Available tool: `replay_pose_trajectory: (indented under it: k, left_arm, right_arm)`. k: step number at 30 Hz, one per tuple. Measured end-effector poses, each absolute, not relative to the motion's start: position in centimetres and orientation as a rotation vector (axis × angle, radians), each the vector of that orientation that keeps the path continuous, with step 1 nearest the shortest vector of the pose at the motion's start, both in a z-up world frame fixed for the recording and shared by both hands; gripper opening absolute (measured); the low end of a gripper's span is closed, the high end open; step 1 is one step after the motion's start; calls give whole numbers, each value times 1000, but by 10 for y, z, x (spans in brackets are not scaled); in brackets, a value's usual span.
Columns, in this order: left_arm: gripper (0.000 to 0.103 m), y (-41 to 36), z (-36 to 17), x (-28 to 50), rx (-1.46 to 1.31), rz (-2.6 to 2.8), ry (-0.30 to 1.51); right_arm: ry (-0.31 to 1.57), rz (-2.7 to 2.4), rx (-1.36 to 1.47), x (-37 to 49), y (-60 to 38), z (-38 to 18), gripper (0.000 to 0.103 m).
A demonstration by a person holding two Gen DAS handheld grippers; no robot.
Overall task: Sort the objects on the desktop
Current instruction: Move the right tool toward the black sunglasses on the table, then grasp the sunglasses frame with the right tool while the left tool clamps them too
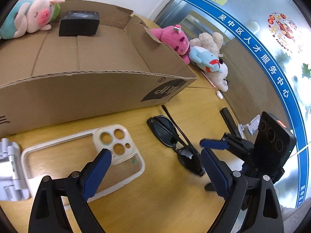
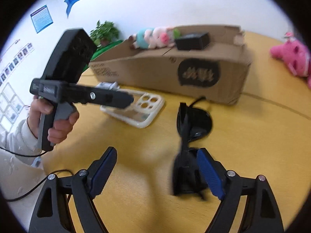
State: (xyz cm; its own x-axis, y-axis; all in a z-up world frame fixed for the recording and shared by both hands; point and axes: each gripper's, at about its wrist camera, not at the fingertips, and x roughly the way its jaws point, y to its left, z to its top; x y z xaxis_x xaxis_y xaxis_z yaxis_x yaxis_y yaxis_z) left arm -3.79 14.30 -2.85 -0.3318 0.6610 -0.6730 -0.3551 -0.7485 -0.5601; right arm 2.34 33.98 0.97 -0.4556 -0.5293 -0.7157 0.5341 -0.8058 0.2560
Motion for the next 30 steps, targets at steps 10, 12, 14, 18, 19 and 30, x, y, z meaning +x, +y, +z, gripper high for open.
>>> replay_pose_trajectory:
  k: [10, 12, 14, 18, 19, 30]
  left_arm:
    - [93, 175, -32, -53, -1261, 2002, -445]
    - [93, 184, -34, -58, -1271, 1973, -460]
    - [88, 193, -40, -63, -1303, 1938, -474]
    - [83, 213, -41, -66, -1337, 1950, -401]
    - [78, 216, -42, -66, -1348, 1954, -395]
    - [40, 225, -48, -61, -1421, 1973, -350]
  right_arm:
    - [132, -2368, 1208, 31, 329, -29, 74]
    - [171, -2410, 1208, 34, 326, -36, 64]
    - [199, -2435, 1212, 38, 323, -43, 62]
    - [192, -2457, 1201, 46, 321, -54, 62]
    - [192, -2464, 1196, 48, 320, -57, 62]
    - [52, -2467, 1179, 64, 335, -72, 61]
